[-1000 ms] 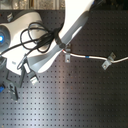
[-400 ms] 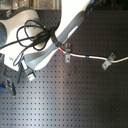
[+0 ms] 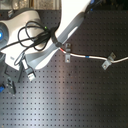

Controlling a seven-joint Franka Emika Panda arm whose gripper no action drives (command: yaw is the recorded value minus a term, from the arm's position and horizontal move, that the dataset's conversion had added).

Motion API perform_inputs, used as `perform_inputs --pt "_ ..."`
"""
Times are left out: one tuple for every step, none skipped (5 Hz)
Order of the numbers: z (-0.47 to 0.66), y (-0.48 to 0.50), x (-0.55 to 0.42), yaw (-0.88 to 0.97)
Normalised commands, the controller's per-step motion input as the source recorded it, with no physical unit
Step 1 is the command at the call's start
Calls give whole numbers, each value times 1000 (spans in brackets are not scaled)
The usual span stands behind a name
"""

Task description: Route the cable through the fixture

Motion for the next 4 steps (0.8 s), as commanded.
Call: perform_inputs --pt "-102 345 -32 163" --pt "5 235 26 69" --pt "338 53 -113 83" --pt "324 22 -118 109"
